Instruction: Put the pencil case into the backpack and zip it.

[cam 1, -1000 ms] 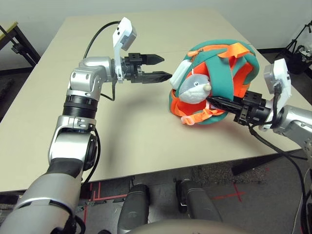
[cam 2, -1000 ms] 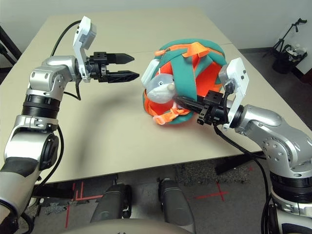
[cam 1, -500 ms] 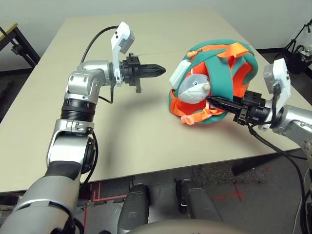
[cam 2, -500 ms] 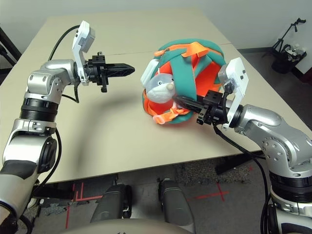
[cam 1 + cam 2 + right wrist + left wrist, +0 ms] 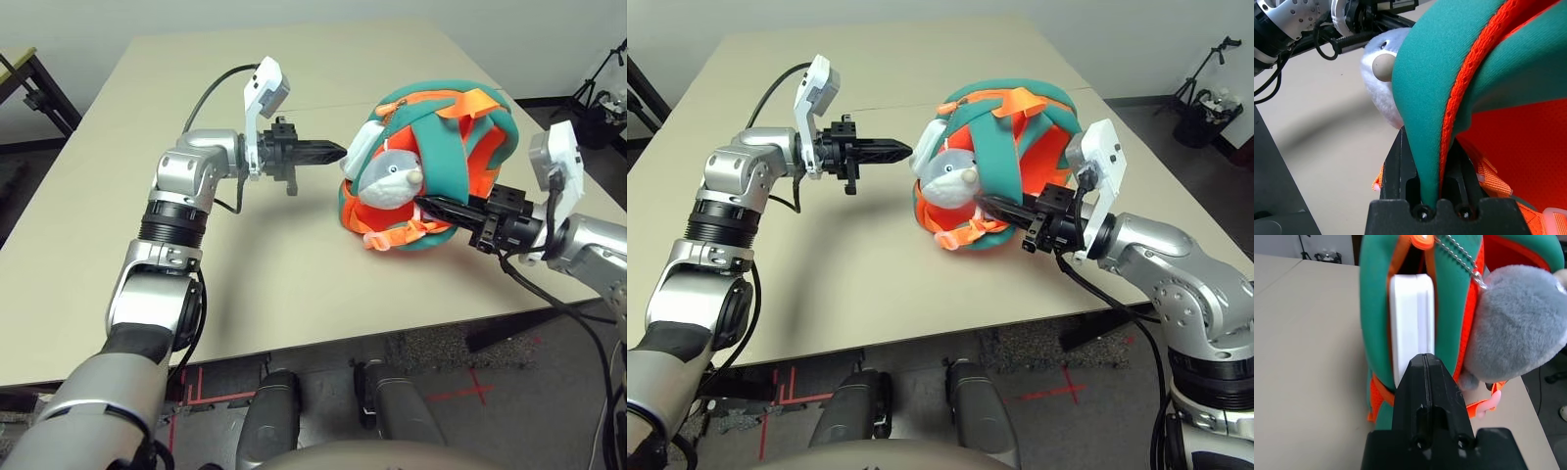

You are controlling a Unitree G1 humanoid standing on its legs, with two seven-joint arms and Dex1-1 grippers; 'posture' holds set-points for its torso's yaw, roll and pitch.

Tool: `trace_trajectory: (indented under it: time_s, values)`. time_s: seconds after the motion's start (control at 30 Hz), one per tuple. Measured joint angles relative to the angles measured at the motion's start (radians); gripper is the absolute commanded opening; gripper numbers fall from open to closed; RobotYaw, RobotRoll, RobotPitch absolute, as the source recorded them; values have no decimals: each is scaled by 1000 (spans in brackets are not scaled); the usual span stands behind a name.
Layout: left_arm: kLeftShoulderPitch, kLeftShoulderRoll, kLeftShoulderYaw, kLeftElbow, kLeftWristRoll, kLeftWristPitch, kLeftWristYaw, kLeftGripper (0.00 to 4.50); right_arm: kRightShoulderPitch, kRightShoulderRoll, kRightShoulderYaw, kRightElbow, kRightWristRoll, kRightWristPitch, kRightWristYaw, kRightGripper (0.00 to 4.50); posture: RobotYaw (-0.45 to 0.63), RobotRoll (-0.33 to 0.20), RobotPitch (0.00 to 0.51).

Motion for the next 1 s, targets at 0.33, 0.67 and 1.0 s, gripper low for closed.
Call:
trace_trajectory:
  time_s: [0.33, 0.67, 1.0]
  values:
    - [-30, -70, -19, 120, 20, -88, 13, 0, 6, 2, -2, -9, 7, 0, -12, 122, 9, 0, 81]
    - [-67, -133, -22, 248, 76, -221, 39, 0, 13, 9, -3, -15, 9, -2, -29, 122, -3, 0, 80]
    - [-69, -151, -18, 258, 84, -241, 38, 0, 26, 14, -5, -29, 9, -3, -45, 122, -7, 0, 78]
